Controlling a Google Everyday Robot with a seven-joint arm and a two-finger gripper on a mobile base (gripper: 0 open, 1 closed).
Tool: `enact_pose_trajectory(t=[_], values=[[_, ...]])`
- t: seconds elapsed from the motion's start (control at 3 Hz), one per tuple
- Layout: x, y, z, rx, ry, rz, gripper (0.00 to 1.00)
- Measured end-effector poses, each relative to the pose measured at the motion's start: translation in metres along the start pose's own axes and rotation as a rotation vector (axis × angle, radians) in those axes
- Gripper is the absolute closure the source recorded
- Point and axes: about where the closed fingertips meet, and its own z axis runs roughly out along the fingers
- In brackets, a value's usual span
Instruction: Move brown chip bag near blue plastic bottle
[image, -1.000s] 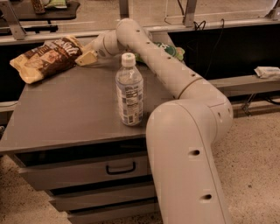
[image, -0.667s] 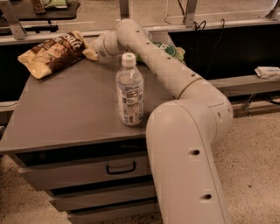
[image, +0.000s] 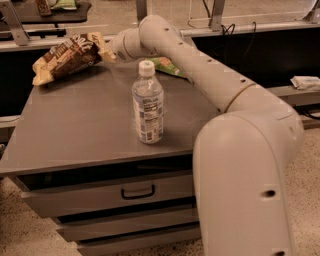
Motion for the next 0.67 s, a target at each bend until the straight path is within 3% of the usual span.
enact_pose_trajectory(t=[0.67], values=[[-0.032, 0.036, -0.099, 0.032, 0.033, -0.083, 1.00]])
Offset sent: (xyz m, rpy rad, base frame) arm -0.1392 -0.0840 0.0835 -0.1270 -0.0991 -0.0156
